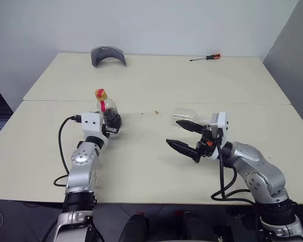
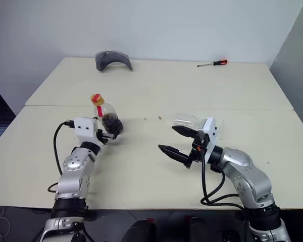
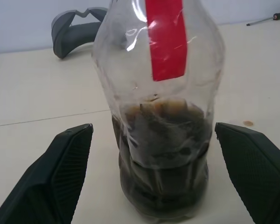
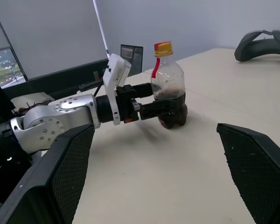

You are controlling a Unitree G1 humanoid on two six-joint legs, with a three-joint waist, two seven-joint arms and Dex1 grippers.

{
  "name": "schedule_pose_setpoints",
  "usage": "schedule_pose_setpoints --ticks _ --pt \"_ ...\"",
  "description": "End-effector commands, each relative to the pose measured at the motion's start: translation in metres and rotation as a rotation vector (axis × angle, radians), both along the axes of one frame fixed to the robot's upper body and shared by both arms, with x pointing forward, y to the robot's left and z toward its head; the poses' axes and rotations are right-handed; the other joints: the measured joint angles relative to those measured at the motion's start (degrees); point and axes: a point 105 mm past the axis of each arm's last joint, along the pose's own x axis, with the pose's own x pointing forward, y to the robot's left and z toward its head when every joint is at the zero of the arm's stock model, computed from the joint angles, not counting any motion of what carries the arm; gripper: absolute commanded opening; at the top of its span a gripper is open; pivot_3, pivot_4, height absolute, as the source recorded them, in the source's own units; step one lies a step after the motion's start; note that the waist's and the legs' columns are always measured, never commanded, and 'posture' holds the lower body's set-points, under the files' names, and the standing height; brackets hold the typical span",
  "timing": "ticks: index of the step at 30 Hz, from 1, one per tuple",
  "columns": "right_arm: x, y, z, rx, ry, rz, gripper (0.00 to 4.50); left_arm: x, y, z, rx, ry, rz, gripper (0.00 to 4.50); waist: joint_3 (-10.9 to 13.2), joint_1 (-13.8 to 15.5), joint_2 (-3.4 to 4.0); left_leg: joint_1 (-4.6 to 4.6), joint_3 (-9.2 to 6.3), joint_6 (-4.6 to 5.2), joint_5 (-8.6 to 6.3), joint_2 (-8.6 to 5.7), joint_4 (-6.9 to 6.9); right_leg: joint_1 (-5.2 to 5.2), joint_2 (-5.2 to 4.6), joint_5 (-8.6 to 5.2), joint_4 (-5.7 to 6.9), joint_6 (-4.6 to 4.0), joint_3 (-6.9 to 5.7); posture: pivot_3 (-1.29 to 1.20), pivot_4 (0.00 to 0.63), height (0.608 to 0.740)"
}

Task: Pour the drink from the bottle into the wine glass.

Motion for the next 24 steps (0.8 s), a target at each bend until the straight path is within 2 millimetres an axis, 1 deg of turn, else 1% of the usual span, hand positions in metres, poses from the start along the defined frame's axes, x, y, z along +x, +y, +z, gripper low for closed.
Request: schedule_pose_setpoints --ticks 1,8,13,16,20,24 --pt "-0.003 0.002 0.019 0.029 -0.053 0.013 4.47 0.009 0.0 0.016 -0.004 -0.068 -0.015 4.5 0.0 0.0 0.0 0.0 0.0 0.0 0.0 -0.01 0.0 0.0 0.0 0.0 0.0 0.0 0.0 0.0 0.15 0.74" --pt "0.0 0.0 0.023 0.03 -0.048 0.001 4.47 0.025 -0.007 0.021 -0.019 -0.083 -0.047 4.5 0.0 0.0 0.0 -0.03 0.01 -0.01 0.01 -0.01 0.01 -0.02 -0.01 0.0 0.0 0.0 0.0 0.0 0.15 0.74" --pt "0.002 0.0 0.023 0.023 -0.054 -0.002 4.47 0.032 -0.007 0.017 -0.004 -0.078 -0.024 4.5 0.0 0.0 -0.01 -0.03 0.0 -0.01 0.01 -0.01 0.02 -0.04 -0.01 0.0 0.02 0.0 -0.01 0.0 0.15 0.74" --pt "0.002 -0.002 0.021 0.021 -0.051 -0.003 4.5 0.033 -0.006 0.022 -0.027 -0.109 -0.016 3.94 0.0 0.0 -0.01 -0.03 0.0 -0.01 0.01 -0.01 0.02 -0.04 -0.01 0.0 0.02 0.0 0.0 0.0 0.15 0.74" --pt "0.003 -0.001 0.021 0.022 -0.053 -0.005 4.5 0.037 -0.005 0.027 -0.014 -0.122 -0.021 2.7 0.0 0.0 -0.01 -0.05 0.0 -0.02 0.01 -0.01 0.02 -0.05 -0.01 0.01 0.02 0.0 -0.01 0.0 0.15 0.74" --pt "0.003 0.001 0.021 0.028 -0.056 -0.002 4.5 0.038 -0.003 0.029 -0.009 -0.127 -0.021 1.98 0.0 0.0 -0.01 -0.06 0.01 -0.02 0.01 -0.02 0.03 -0.07 -0.01 0.01 0.02 0.0 -0.01 0.0 0.15 0.74"
